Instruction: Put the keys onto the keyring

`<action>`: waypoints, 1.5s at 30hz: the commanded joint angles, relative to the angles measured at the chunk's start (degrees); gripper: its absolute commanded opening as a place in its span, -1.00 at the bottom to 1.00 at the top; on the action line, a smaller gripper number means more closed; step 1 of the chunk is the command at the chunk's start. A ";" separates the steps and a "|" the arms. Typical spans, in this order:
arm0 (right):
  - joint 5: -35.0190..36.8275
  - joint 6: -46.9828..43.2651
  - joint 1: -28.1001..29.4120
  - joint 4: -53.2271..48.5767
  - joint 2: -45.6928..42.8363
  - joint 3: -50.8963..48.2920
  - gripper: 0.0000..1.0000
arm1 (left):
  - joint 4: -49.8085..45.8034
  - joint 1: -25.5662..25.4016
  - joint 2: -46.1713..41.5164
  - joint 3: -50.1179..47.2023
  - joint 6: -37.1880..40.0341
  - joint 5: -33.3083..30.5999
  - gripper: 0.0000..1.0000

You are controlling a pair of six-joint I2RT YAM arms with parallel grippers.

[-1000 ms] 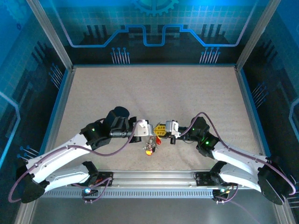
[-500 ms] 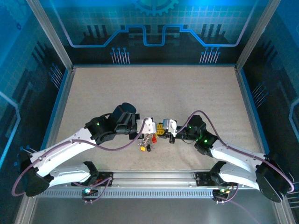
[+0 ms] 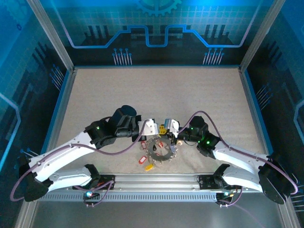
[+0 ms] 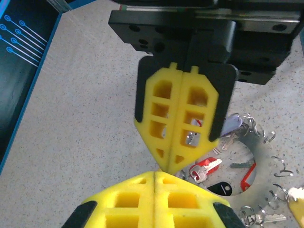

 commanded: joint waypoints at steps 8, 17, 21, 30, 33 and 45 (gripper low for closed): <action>13.58 8.51 -3.43 -3.03 -6.78 -1.70 -0.35 | 17.49 0.65 -0.23 -12.49 -12.76 0.42 -0.55; 25.18 40.35 -10.97 -46.80 -9.31 8.98 -0.09 | 32.05 0.65 6.94 -18.69 -21.87 -0.44 -0.33; 12.83 47.21 -13.17 -54.76 -6.67 8.45 -0.15 | 34.85 0.65 8.06 -20.36 -22.26 -2.15 -0.32; 1.57 45.11 -12.03 -61.11 -4.79 0.49 -0.29 | 43.32 1.62 7.06 -26.45 -25.38 -5.70 -0.29; -0.17 44.87 -10.15 -58.21 -0.68 -0.28 -0.32 | 45.61 1.97 7.28 -27.73 -26.93 -5.60 -0.28; -6.38 45.50 -7.13 -43.01 11.70 1.34 -0.09 | 47.92 2.47 5.36 -31.70 -28.38 -7.37 -0.25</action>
